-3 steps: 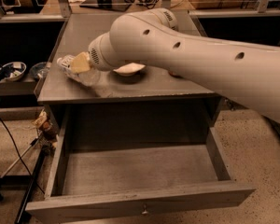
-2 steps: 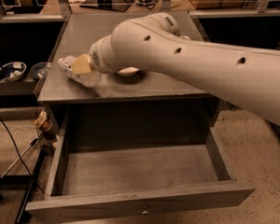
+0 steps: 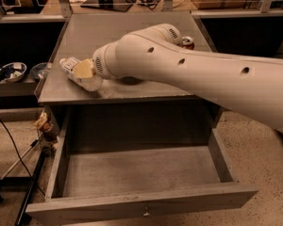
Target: Pick blue plastic bottle from top drawer and place on counter
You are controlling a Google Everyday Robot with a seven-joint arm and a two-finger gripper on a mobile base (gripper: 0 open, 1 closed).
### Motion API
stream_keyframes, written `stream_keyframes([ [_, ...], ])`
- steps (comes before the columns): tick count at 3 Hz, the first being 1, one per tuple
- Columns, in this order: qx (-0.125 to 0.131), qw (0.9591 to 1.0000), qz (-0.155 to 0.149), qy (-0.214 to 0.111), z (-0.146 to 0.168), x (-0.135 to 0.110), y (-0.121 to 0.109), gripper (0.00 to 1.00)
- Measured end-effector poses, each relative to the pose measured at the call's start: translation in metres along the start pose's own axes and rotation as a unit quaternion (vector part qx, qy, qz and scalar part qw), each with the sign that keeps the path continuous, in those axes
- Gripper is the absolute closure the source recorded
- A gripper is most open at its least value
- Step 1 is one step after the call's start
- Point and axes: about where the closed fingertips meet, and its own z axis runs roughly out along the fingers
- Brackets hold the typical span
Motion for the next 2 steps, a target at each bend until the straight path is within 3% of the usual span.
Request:
stream_keyframes([
  [2,-0.009,0.9997,0.022,-0.001,0.0068,0.0169,-0.0002,1.0],
])
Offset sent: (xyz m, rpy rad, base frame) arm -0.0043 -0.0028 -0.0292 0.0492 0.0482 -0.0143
